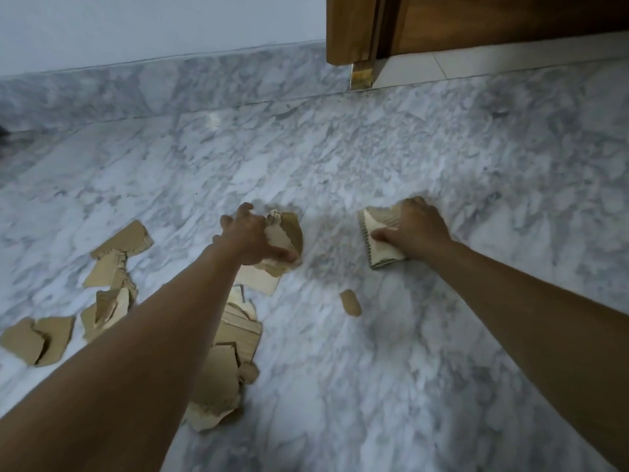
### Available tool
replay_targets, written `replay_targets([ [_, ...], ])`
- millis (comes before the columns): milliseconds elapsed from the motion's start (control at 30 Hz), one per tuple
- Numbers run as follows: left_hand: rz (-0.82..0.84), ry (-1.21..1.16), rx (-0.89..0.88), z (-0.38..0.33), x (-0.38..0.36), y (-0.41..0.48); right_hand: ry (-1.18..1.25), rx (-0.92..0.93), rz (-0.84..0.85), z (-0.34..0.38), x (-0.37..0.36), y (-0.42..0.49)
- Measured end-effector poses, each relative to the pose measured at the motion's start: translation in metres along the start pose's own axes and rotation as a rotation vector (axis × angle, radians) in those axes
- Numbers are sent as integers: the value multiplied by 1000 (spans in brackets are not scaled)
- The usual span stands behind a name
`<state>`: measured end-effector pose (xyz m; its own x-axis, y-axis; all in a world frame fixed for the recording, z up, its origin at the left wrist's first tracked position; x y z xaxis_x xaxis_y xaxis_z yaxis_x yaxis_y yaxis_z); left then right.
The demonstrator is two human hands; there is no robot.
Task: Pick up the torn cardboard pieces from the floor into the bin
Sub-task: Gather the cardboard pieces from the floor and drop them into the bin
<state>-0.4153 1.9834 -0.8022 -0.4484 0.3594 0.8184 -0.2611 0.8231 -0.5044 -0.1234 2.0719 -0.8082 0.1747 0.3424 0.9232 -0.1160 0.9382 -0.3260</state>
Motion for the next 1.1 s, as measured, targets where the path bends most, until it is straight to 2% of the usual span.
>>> replay_targets([
  [133,-22,-168,-6,-3,-3,-6,48,-101,28,-12,-6,-22],
  [300,-23,-207,49,4,-9,-11,113,-148,49,-5,-6,-32],
  [433,-64,-330,-7,3,-12,-12,221,-205,49,-10,-5,-38],
  [700,55,-700,-88,12,-6,-38,185,-43,92,-3,10,-48],
  [833,77,-657,-116,25,7,-58,220,-45,122,-5,12,-54],
  [967,72,-551,-65,44,23,-76,158,17,255,4,-2,-61],
  [1100,87,-580,-38,63,33,-87,-77,10,207,18,2,-52],
])
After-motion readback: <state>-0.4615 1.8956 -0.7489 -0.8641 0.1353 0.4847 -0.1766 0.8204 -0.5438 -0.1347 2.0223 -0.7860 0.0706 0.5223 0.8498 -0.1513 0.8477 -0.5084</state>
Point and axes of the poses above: each hand's wrist, its own y-axis towards the middle knuckle, its own x-axis out of the back of the hand, z = x × y, the point moved 7 cm from there along y, towards the middle knuckle, and after that the axes turned 9 degrees about -y, right-handed, at the moved point
